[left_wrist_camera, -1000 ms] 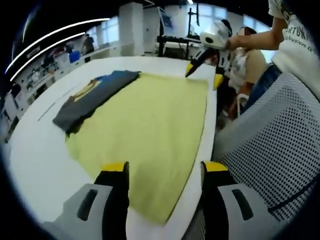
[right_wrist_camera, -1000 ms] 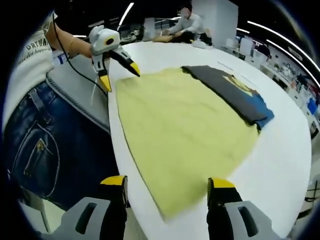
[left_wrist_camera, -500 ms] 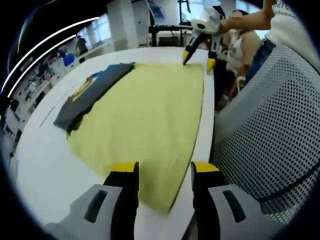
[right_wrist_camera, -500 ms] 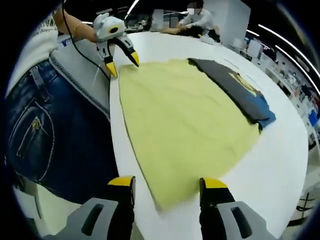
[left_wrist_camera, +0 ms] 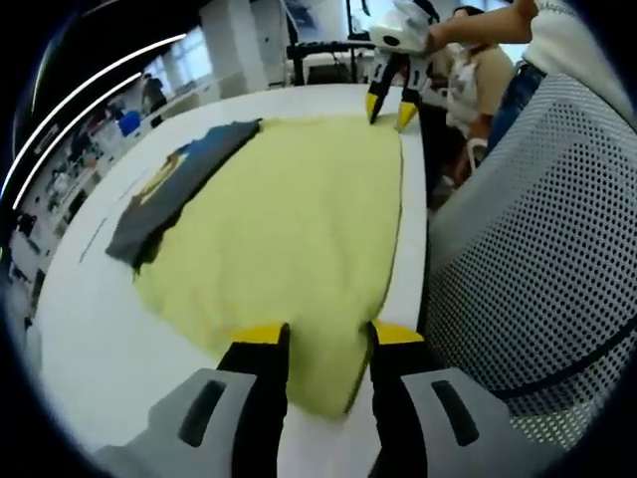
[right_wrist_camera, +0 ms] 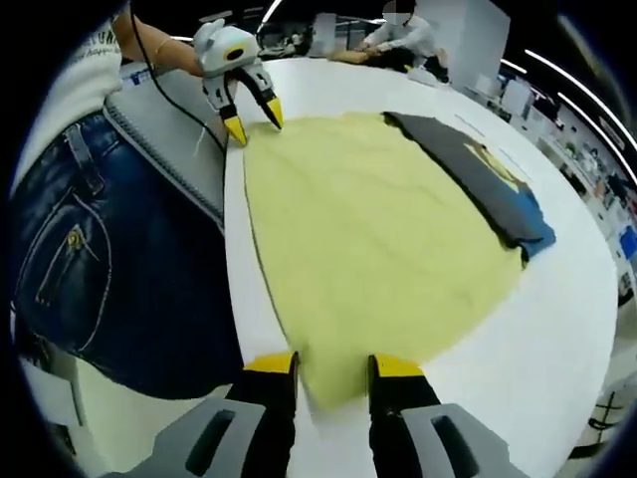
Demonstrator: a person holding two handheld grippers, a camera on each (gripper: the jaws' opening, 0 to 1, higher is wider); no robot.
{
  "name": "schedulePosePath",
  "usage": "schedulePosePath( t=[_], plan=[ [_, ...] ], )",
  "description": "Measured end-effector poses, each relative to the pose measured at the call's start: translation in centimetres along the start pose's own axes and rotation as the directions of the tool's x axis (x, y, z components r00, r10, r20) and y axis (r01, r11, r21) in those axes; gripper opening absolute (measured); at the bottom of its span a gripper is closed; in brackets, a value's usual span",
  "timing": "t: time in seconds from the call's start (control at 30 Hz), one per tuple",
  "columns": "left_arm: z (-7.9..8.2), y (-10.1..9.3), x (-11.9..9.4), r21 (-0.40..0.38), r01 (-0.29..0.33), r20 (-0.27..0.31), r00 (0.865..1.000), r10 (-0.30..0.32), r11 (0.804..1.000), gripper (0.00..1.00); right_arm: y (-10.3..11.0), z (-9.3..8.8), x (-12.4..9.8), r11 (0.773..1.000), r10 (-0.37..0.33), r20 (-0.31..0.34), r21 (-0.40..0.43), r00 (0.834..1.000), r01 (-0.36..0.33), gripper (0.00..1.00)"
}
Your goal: Fold the garment on the visible template until the final outline fits inside the template.
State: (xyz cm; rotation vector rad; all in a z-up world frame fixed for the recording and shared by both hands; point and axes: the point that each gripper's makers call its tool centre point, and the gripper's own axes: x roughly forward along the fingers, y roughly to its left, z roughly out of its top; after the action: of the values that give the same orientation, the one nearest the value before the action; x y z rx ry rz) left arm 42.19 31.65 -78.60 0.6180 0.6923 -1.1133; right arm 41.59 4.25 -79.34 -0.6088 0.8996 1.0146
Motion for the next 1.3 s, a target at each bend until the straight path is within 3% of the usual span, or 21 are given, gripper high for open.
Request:
schedulePosePath(
  t=[0.23, 0.5, 0.83, 1.3],
  plan=[
    [-0.1, 0.3, 0.0, -0.004, -0.022, -0.006, 1.0, 0.022, 1.0, 0.15, -0.7, -0.2, 0.0, 1.0, -0.016, -0.019, -0.012, 1.0, 0.015, 0.04],
    [0.1, 1.3, -0.5, -0.005, -0.046, -0.013, 0.999, 0.046, 0.999, 0.03, -0.8, 0.1, 0.1, 1.0, -0.011, -0.014, 0.022, 1.0, 0.011, 0.0],
    [1.5, 2.0, -1.9, -0.066, -0.056, 0.029, 0.998, 0.058, 0.996, 0.01, -1.1, 1.1, -1.2, 0.996, -0.01, 0.029, 0.088, 1.0, 0.008, 0.0],
    [3.0, 3.1, -4.0, -0.141, -0.119, 0.114, 0.984, 0.135, 0.983, 0.01, -2.1, 2.8, -3.8, 0.992, -0.089, 0.074, 0.1, 0.993, 0.082, 0.0]
  ],
)
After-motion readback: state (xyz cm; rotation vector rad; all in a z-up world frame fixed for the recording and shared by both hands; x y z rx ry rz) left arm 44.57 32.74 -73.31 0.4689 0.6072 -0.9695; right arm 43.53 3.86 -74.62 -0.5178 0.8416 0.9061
